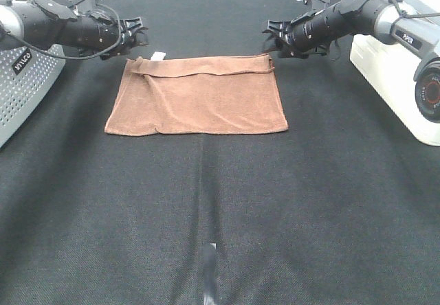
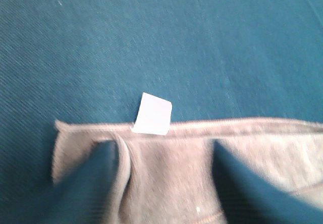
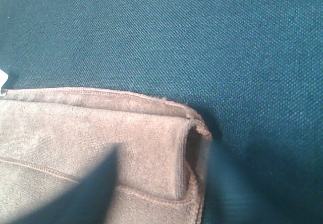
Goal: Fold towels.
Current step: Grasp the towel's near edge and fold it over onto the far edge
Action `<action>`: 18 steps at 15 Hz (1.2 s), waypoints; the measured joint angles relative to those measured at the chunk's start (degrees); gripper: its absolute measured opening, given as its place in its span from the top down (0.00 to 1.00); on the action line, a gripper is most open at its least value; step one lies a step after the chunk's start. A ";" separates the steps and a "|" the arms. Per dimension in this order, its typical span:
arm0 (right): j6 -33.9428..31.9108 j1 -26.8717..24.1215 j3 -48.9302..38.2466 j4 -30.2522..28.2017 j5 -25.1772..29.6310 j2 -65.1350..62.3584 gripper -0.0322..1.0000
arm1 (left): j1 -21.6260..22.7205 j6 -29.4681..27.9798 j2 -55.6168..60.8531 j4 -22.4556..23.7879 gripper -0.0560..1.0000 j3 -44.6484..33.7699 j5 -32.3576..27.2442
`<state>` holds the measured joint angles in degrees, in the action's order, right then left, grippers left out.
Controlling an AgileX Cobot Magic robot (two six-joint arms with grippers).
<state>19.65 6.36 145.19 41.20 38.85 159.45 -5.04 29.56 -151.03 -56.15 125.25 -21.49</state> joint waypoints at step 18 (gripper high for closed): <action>-13.18 0.00 -2.92 -10.60 30.42 -7.79 0.32 | 1.72 -21.49 10.49 20.86 0.27 -5.16 -36.67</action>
<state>6.47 6.36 142.27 30.60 69.27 151.66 -3.32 8.08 -140.55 -35.29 120.09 -58.16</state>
